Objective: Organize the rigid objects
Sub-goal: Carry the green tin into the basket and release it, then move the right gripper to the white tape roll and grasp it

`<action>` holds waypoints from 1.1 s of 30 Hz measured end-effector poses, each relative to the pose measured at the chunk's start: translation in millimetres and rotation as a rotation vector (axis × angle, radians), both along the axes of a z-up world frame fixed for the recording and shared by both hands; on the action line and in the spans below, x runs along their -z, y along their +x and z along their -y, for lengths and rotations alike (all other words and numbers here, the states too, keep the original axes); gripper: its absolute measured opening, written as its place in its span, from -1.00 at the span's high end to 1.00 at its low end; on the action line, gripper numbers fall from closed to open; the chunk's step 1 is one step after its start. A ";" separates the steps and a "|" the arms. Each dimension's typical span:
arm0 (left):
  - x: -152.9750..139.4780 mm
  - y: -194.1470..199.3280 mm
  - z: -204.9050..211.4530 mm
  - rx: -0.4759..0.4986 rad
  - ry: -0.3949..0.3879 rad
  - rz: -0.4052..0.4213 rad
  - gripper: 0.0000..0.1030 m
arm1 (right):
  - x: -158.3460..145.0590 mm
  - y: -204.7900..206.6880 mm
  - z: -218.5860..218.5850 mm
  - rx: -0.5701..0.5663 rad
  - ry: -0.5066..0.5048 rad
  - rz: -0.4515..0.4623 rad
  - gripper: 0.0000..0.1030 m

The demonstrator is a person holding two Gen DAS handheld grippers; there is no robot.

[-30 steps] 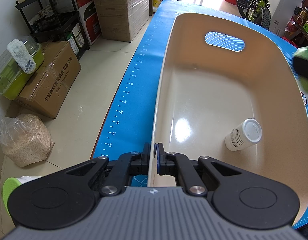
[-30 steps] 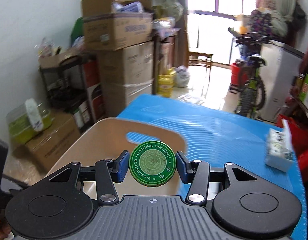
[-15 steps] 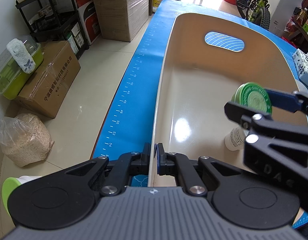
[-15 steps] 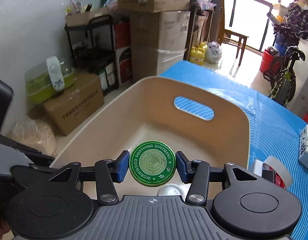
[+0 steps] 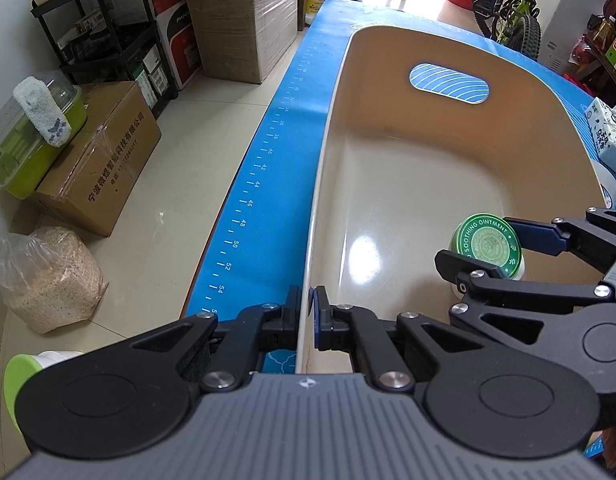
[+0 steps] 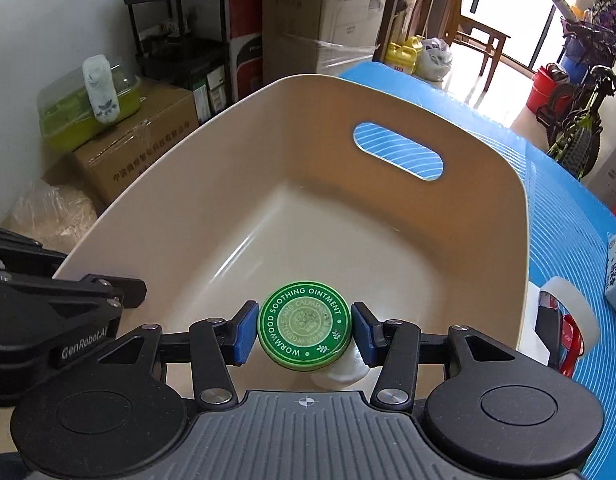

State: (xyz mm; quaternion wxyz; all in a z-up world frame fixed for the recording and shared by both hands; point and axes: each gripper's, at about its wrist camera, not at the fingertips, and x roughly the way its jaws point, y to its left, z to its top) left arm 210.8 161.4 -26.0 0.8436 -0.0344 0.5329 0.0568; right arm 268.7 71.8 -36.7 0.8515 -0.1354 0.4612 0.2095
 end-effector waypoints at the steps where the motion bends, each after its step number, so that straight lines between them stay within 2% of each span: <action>1: -0.1 -0.1 -0.2 0.000 0.000 0.000 0.86 | -0.3 0.2 0.5 -0.002 0.001 -0.002 -0.05; 6: -0.5 0.0 -1.2 0.001 0.000 0.000 0.86 | 0.5 -2.5 -1.1 -0.022 -0.019 0.016 -0.06; 9: -0.5 0.0 -1.1 0.001 0.001 0.000 0.86 | 0.8 -1.2 -1.4 -0.012 -0.016 0.019 -0.20; 10: -0.5 0.1 -1.1 0.001 0.000 0.000 0.86 | 0.7 -0.8 0.2 -0.007 -0.006 0.015 -0.25; 14: -0.3 0.2 -1.0 0.000 0.000 0.000 0.86 | -0.7 1.8 7.7 0.023 0.031 0.004 -0.27; 18: -0.4 0.1 -1.2 0.001 0.001 0.000 0.86 | -10.1 -0.2 19.0 0.040 0.059 0.033 -0.31; 25: -1.0 -0.2 -2.3 0.000 0.001 -0.001 0.86 | -42.2 -3.9 52.9 0.096 0.118 0.114 -0.35; 33: -0.9 -0.2 -2.1 0.001 0.002 -0.001 0.85 | -75.5 -7.7 122.1 0.219 0.137 0.223 -0.36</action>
